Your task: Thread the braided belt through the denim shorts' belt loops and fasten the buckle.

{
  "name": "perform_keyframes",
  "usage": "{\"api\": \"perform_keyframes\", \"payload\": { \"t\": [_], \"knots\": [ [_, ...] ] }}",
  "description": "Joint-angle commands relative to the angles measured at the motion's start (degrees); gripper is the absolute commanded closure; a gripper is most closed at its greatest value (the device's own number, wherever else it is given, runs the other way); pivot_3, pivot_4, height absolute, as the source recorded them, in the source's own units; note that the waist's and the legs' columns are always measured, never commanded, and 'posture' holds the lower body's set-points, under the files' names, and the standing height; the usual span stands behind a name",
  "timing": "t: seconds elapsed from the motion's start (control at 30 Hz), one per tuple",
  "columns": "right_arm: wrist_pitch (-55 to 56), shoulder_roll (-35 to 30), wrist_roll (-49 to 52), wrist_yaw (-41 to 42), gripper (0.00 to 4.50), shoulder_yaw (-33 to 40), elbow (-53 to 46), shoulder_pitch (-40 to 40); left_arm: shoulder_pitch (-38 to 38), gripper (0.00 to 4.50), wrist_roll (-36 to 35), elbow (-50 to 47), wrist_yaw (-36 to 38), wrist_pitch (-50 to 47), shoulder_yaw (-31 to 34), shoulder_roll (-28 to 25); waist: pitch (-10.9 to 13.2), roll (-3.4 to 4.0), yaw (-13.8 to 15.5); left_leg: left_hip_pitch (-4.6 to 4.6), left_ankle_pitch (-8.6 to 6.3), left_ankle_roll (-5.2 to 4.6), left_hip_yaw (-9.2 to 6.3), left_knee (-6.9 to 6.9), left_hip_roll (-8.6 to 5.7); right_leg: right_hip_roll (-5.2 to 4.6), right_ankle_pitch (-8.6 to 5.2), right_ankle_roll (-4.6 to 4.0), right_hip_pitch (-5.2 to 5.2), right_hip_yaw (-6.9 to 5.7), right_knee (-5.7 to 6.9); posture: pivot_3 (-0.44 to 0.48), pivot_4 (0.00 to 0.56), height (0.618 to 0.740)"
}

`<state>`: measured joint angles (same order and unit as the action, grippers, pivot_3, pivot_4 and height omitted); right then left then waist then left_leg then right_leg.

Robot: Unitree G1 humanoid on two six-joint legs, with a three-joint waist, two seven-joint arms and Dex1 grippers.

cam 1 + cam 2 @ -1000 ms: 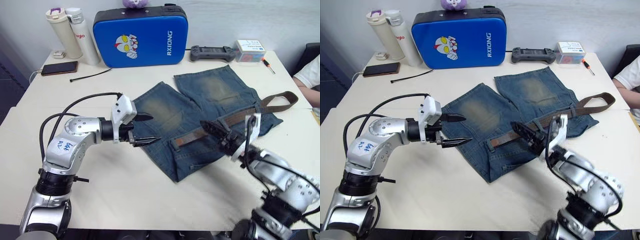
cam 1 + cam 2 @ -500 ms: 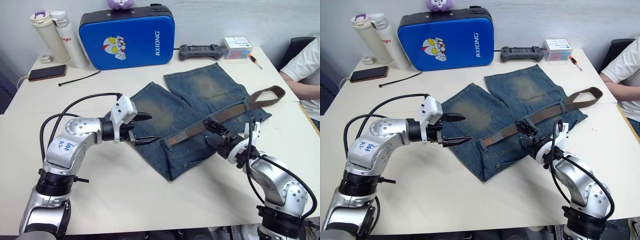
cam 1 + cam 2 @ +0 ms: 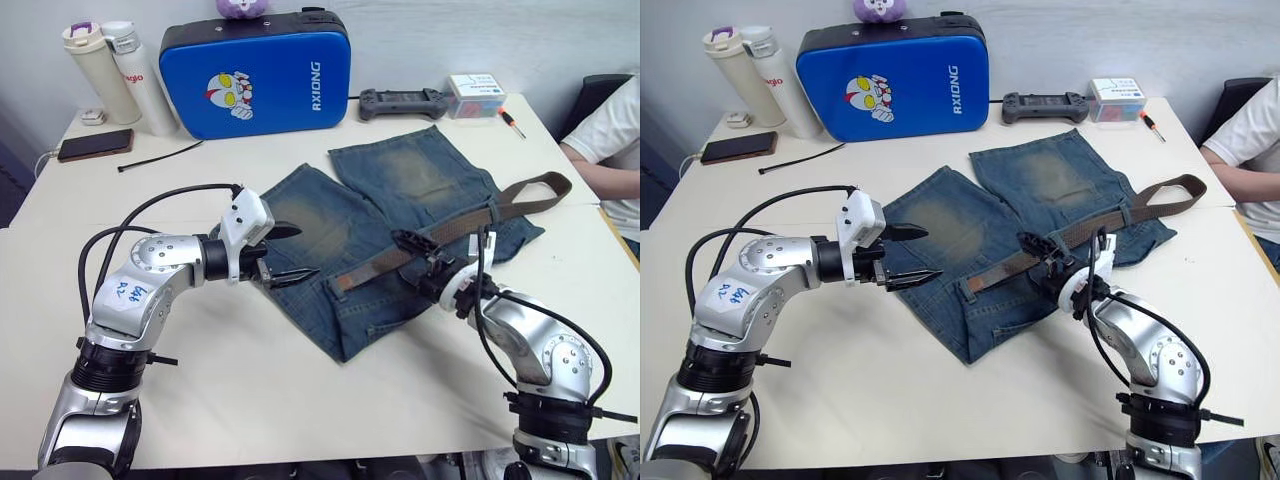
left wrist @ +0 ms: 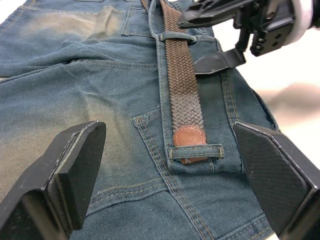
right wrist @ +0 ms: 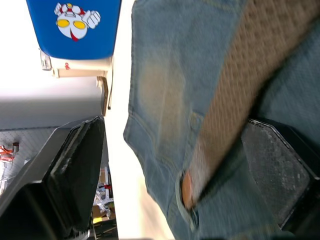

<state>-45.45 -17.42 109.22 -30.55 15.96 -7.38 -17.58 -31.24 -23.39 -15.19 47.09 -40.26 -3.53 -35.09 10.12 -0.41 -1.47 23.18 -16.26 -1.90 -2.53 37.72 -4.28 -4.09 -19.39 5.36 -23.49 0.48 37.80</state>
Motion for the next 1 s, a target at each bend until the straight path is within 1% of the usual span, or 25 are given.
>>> {"api": "perform_keyframes", "payload": {
  "t": [0.03,0.07,0.1,0.2,0.3,0.33,0.37,0.4,0.53,0.63,0.73,0.83,0.93,1.0],
  "knots": [
    [1.0,-0.1,-2.2,3.6,0.25,0.1,2.3,-1.0,-1.0,0.0,0.0,-2.0,-0.3,-0.1,0.6,-1.0,0.0,0.0,0.0,0.0,0.0,0.0,0.01,0.0,0.0,0.0,0.0,0.0,0.0,0.01,-0.01,0.0,0.15,0.74],
    [1.2,0.1,-2.7,4.0,0.55,0.1,3.0,-1.2,-1.1,0.0,0.1,-1.9,-0.3,-0.2,0.6,-1.1,0.0,0.0,0.0,0.0,0.0,-0.01,0.02,0.0,0.0,-0.01,0.0,0.0,0.01,0.01,-0.02,0.0,0.15,0.74],
    [1.2,0.3,-3.6,4.8,0.74,0.0,4.0,-1.1,-1.1,0.0,0.1,-1.9,-0.4,-0.4,0.6,-1.2,0.0,0.0,0.0,0.0,0.0,-0.01,0.02,0.01,0.0,0.0,0.0,0.0,0.01,0.01,-0.02,0.0,0.15,0.74],
    [1.1,1.2,-5.7,7.1,2.03,-0.2,6.7,-1.0,-1.1,0.0,-0.1,-2.0,-0.5,-0.8,0.7,-1.4,0.0,0.0,0.0,0.0,0.0,-0.01,0.02,0.02,0.0,-0.01,0.0,0.0,0.02,0.01,-0.01,0.0,0.15,0.74],
    [0.5,2.4,-7.1,9.1,3.42,-0.4,8.0,-0.9,-1.2,0.0,-0.1,-2.2,-0.6,-1.1,0.6,-1.7,0.0,0.0,0.0,0.0,0.0,-0.01,0.02,0.02,0.0,-0.01,0.0,0.0,0.01,0.01,-0.01,0.0,0.15,0.74],
    [0.2,2.9,-7.6,9.6,3.97,-0.6,8.1,-0.8,-1.3,0.0,0.0,-2.3,-0.6,-1.1,0.6,-1.9,0.0,0.0,0.0,0.0,0.0,0.0,0.02,0.02,0.0,-0.01,0.0,0.0,0.01,0.01,0.0,0.0,0.15,0.74],
    [0.0,3.5,-8.2,10.1,4.29,-1.0,8.0,-0.6,-1.2,0.0,0.0,-2.4,-0.5,-1.2,0.6,-2.0,0.0,-0.03,0.0,0.0,0.0,0.0,0.02,0.02,0.0,0.0,0.0,0.0,0.01,0.01,0.0,0.0,0.15,0.74],
    [-0.1,4.0,-8.6,10.4,4.45,-1.2,7.9,-0.5,-1.2,0.0,0.0,-2.4,-0.5,-1.2,0.5,-2.1,0.0,-0.03,0.0,0.0,0.0,0.0,0.01,0.02,0.0,0.0,0.0,0.0,0.02,0.01,0.0,0.0,0.15,0.74],
    [-1.3,6.9,-9.7,11.1,4.45,-3.4,6.9,0.6,-1.5,0.0,-0.2,-2.6,-0.5,-1.6,0.2,-2.1,0.0,-0.03,-0.1,-0.01,0.0,0.0,0.01,0.0,0.0,0.0,0.0,0.0,0.0,0.01,0.01,0.0,0.15,0.74],
    [-2.6,9.9,-10.3,11.6,4.45,-7.1,3.3,2.1,-1.9,0.0,-0.5,-2.9,-0.7,-2.2,-0.5,-1.3,0.0,-0.04,-0.3,-0.03,0.01,0.02,0.01,-0.04,0.04,0.02,0.0,0.0,-0.01,0.0,0.02,0.0,0.15,0.74],
    [-4.9,11.4,-11.9,11.7,4.45,-11.6,0.2,3.1,-2.3,0.0,-0.3,-2.6,-0.3,-2.1,-1.5,-1.1,0.0,-0.04,-0.5,-0.08,0.02,0.05,0.03,-0.13,0.05,0.03,0.0,0.0,-0.04,0.02,0.02,0.0,0.15,0.74],
    [-6.6,10.8,-17.0,13.2,4.45,-15.2,0.3,1.6,-3.1,0.0,-0.3,-1.8,-0.2,-1.9,-2.0,-0.7,0.0,-0.04,-0.4,-0.1,0.06,0.11,0.02,-0.24,0.04,0.03,0.0,0.0,-0.1,0.02,0.03,0.0,0.15,0.74],
    [-7.5,9.8,-22.6,14.4,4.45,-17.7,0.9,-1.4,-3.6,0.0,-0.3,-1.2,0.2,-1.7,-2.4,-0.5,0.0,-0.05,-0.3,-0.1,0.06,0.11,0.02,-0.22,0.04,0.03,0.0,0.0,-0.09,0.01,0.02,0.0,0.15,0.74],
    [-8.1,9.6,-24.7,15.2,4.45,-18.5,0.9,-2.3,-3.7,0.0,-0.3,-1.1,0.4,-1.6,-2.5,-0.5,0.0,-0.05,-0.3,-0.1,0.06,0.11,0.03,-0.19,0.03,0.03,0.0,0.0,-0.08,0.02,0.02,0.0,0.15,0.74]
  ]
}}
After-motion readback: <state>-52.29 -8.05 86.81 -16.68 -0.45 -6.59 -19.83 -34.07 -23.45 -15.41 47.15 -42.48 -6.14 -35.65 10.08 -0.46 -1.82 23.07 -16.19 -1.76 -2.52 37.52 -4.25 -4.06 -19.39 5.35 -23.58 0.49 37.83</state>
